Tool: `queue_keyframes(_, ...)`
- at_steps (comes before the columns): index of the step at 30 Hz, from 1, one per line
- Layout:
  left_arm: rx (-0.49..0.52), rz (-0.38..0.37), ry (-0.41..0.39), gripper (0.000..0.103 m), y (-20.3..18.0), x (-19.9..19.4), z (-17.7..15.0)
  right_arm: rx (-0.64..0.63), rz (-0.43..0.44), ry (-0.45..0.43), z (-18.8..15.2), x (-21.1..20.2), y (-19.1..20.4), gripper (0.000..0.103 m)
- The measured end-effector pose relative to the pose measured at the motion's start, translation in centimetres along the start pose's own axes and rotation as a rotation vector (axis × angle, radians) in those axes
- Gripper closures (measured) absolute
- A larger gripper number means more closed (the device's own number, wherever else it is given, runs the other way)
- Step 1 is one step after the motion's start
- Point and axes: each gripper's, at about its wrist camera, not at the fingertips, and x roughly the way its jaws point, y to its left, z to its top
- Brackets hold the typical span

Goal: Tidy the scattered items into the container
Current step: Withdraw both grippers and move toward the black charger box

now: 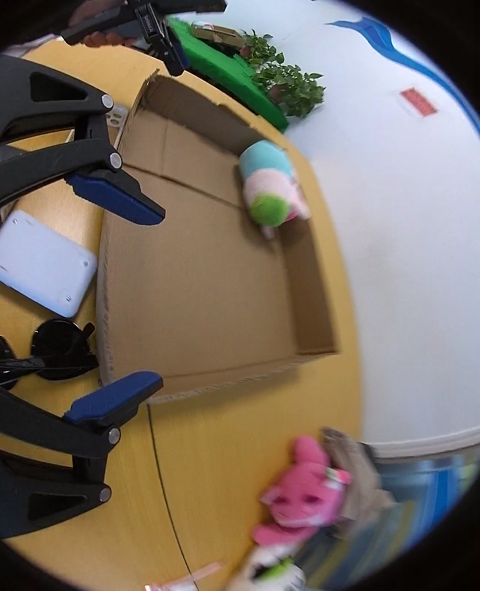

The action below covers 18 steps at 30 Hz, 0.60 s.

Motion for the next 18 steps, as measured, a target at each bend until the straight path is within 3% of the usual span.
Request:
queue_keyframes(3,0.0,0.035,-0.139,0.0,-3.0,-4.4,-1.1,-0.039,-0.003,-0.072,-1.5,-3.0,2.0,0.019)
queue_keyframes(6,-0.011,0.004,-0.22,0.0,-6.2,-7.7,-3.1,-0.085,-0.007,-0.094,-3.3,-4.8,3.6,0.019)
queue_keyframes(12,0.008,-0.087,-0.256,0.0,-10.2,-10.2,-6.0,-0.163,-0.018,-0.129,-6.2,-7.8,5.4,0.019)
queue_keyframes(18,0.032,-0.093,-0.246,0.0,-12.1,-10.8,-7.7,-0.167,-0.033,-0.152,-8.1,-9.2,5.8,0.019)
